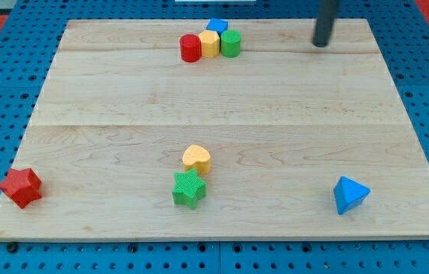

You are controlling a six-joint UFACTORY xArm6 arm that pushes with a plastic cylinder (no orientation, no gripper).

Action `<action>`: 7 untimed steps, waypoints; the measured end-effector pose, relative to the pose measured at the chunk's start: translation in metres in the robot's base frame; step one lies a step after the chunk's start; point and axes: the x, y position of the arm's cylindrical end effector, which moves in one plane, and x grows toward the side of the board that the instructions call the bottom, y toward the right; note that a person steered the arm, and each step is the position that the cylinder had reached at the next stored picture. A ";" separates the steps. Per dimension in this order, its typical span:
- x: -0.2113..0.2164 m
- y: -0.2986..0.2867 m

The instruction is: Place the blue triangle right to the yellow hexagon

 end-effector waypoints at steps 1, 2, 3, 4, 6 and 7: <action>0.051 0.020; 0.087 0.027; 0.145 0.090; 0.204 0.117; 0.301 0.022; 0.300 -0.039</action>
